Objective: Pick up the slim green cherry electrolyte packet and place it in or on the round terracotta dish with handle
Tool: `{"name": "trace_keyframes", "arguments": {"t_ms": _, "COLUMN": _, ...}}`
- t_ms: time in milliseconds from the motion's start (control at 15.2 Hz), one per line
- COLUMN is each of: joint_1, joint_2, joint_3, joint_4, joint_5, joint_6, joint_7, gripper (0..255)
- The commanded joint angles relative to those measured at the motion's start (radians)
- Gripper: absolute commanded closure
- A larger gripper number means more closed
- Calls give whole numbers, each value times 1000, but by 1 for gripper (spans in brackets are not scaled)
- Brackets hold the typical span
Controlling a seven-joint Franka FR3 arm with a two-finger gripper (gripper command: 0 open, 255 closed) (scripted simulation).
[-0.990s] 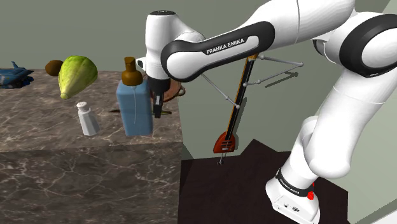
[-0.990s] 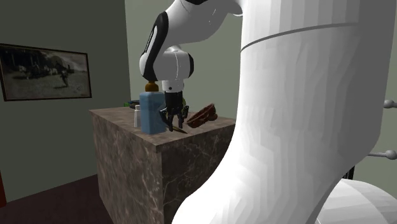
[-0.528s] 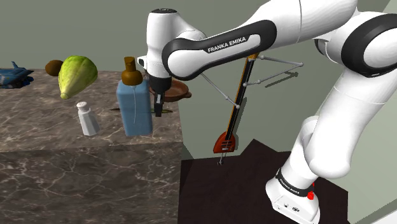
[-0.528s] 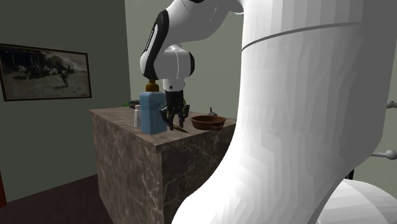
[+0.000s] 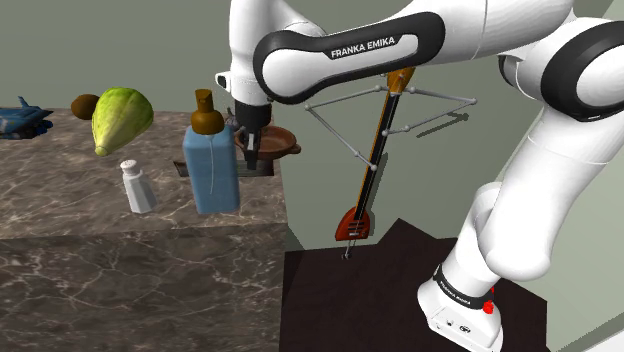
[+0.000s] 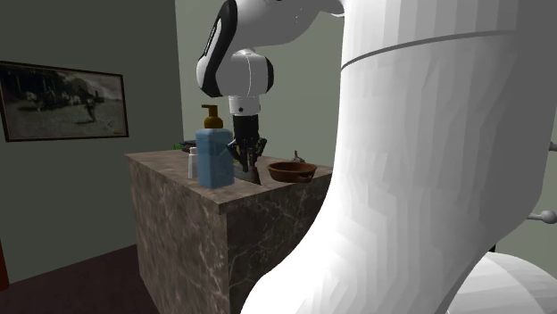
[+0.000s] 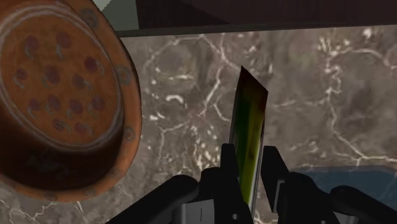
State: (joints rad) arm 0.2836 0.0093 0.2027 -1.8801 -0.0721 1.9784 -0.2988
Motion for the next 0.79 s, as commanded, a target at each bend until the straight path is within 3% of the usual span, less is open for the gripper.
{"name": "trace_keyframes", "arguments": {"t_ms": 0, "joint_1": 1, "joint_2": -3, "joint_3": 1, "joint_4": 21, "joint_5": 1, "joint_6": -26, "joint_7": -1, "gripper": 255}}
{"name": "trace_keyframes", "arguments": {"t_ms": 726, "joint_1": 2, "joint_2": -5, "joint_3": 2, "joint_4": 167, "joint_5": 5, "joint_6": -173, "joint_7": -10, "gripper": 255}}
